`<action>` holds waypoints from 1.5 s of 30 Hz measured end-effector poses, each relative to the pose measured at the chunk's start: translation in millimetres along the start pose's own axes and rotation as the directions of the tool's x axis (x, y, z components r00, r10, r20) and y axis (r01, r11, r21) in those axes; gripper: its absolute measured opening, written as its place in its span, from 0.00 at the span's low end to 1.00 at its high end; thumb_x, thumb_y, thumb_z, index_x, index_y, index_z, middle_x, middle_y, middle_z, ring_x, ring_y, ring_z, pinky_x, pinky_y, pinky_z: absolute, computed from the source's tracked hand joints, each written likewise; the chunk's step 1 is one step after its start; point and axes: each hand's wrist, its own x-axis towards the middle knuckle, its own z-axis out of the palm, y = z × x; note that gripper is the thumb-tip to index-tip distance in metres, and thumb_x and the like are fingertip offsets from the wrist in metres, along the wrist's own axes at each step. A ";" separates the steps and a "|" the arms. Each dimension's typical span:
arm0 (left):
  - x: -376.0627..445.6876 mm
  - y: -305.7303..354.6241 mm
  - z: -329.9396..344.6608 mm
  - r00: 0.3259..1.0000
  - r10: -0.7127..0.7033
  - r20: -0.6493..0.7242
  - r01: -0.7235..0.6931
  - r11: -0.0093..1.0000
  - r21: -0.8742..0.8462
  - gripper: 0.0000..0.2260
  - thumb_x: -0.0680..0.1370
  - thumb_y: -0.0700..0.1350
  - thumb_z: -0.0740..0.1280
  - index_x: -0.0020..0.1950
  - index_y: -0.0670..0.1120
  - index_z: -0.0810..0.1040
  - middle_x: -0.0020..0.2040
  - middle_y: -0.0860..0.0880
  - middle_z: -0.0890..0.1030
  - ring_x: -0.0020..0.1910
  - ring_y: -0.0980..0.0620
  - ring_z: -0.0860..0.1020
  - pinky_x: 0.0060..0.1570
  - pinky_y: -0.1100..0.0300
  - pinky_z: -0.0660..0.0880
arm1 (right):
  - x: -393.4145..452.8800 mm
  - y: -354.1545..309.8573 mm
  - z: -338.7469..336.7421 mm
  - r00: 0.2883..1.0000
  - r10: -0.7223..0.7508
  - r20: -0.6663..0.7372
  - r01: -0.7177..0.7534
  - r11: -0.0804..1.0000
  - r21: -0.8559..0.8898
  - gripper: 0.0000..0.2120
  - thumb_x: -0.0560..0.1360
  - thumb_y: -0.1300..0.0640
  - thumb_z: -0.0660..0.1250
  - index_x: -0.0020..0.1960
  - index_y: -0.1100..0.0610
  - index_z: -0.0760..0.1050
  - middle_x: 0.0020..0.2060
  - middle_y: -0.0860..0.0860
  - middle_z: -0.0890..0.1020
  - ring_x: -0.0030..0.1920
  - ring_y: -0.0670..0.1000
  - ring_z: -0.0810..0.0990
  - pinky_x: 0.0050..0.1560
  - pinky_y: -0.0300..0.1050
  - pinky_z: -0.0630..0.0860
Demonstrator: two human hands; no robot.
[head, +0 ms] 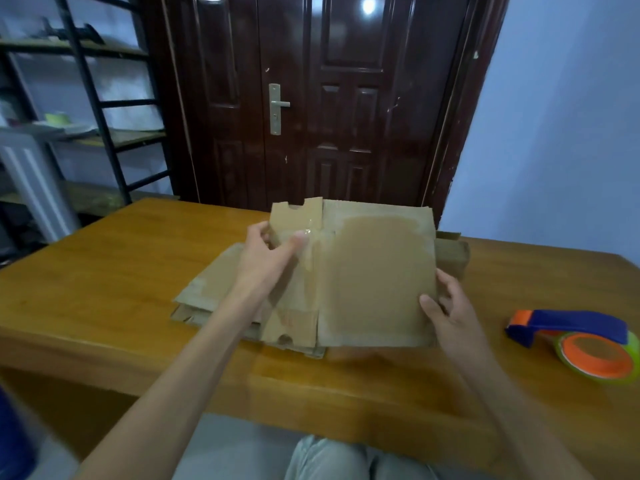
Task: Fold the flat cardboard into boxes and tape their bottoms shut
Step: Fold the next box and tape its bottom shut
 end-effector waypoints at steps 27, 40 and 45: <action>-70.3 9.0 109.0 0.724 0.343 0.598 -0.244 0.939 -0.243 0.62 0.59 0.57 0.87 0.82 0.70 0.51 0.79 0.60 0.68 0.74 0.62 0.72 0.71 0.52 0.75 | -56.7 -21.8 -134.6 0.931 -0.298 -0.209 0.311 0.950 0.032 0.37 0.73 0.37 0.68 0.79 0.38 0.61 0.74 0.33 0.72 0.75 0.39 0.70 0.70 0.43 0.73; -76.5 17.6 108.5 0.749 0.440 0.494 -0.322 0.895 -0.310 0.57 0.57 0.71 0.82 0.80 0.73 0.54 0.75 0.65 0.70 0.73 0.60 0.73 0.63 0.62 0.78 | -32.7 -36.1 -125.3 0.938 -0.340 -0.072 0.330 0.935 -0.129 0.25 0.77 0.38 0.66 0.72 0.43 0.74 0.71 0.42 0.74 0.71 0.44 0.74 0.66 0.41 0.76; -72.5 18.9 108.0 0.722 0.506 0.471 -0.427 0.862 -0.271 0.55 0.61 0.72 0.79 0.82 0.69 0.54 0.78 0.63 0.65 0.74 0.59 0.71 0.66 0.59 0.76 | -32.7 -41.3 -129.6 0.957 -0.288 0.035 0.290 0.939 -0.185 0.26 0.76 0.34 0.63 0.71 0.43 0.76 0.73 0.34 0.71 0.75 0.39 0.68 0.69 0.42 0.72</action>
